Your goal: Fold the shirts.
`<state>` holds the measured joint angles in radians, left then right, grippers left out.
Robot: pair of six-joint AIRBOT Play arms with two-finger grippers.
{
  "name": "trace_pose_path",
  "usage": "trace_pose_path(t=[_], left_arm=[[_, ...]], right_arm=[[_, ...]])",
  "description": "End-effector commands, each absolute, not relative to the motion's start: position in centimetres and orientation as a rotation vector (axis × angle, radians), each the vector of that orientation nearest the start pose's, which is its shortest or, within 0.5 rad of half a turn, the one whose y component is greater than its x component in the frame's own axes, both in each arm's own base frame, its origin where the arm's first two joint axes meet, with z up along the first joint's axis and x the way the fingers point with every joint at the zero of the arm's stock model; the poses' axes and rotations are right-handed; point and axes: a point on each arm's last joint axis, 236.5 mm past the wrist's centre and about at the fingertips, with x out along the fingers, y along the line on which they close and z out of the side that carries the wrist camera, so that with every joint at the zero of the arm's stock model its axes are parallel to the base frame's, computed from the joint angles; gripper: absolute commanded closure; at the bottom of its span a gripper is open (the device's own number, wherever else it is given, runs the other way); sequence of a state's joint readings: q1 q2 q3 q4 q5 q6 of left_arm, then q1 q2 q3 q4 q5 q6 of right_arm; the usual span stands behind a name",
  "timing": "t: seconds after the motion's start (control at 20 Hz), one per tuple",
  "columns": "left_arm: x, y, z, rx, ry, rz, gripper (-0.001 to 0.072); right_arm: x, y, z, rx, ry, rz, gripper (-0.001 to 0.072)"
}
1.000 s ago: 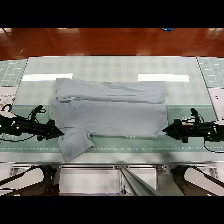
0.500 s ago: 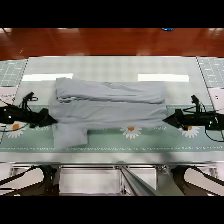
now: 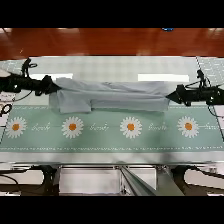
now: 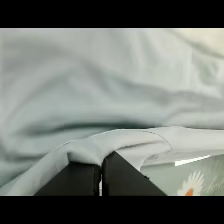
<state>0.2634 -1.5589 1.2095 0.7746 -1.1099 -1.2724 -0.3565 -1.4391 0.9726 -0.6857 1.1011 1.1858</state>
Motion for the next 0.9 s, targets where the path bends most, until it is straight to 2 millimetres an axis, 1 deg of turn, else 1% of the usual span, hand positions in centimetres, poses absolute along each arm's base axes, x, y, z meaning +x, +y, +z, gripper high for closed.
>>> trace_pose_path(t=[0.0,0.1,0.2,0.4,0.55,0.6,0.65,0.7,0.75,0.8,0.85], left_arm=[[49.6,-3.9,-2.4,-0.779,1.165,-0.257,0.0688],[50.9,-3.8,-2.9,-0.784,1.17,-0.261,0.0688],[51.8,-4.0,-3.6,-0.777,1.176,-0.274,0.0688],[52.1,-5.4,-5.2,-0.68,1.184,-0.35,0.0688],[52.4,-5.6,-5.5,-0.652,1.171,-0.362,0.0686],[52.4,-5.6,-5.5,-0.652,1.17,-0.362,0.0627],[52.1,-5.8,-5.5,-0.662,1.185,-0.365,0.035],[51.4,-5.8,-5.4,-0.659,1.214,-0.378,0.0195],[50.5,-5.1,-5.3,-0.662,1.261,-0.363,0.0197],[49.7,-3.3,-5.1,-0.668,1.315,-0.305,0.0197],[48.8,-1.5,-4.5,-0.642,1.354,-0.279,0.0197]], right_arm=[[43.7,2.1,-3.3,0.84,1.145,0.268,0.0688],[45.2,2.0,-3.5,0.863,1.132,0.274,0.0688],[46.1,1.8,-3.9,0.881,1.131,0.279,0.0688],[47.1,1.7,-5.5,0.924,1.122,0.262,0.0688],[47.8,1.4,-6.4,0.956,1.104,0.24,0.0688],[48.0,1.2,-6.5,0.95,1.096,0.234,0.0639],[48.1,1.1,-6.5,0.95,1.092,0.229,0.0403],[48.0,1.2,-6.2,0.965,1.094,0.238,0.0298],[47.5,1.6,-5.3,0.99,1.113,0.285,0.0298],[46.2,1.8,-4.2,0.984,1.154,0.359,0.0299],[44.8,1.2,-3.2,0.972,1.19,0.404,0.0304]])
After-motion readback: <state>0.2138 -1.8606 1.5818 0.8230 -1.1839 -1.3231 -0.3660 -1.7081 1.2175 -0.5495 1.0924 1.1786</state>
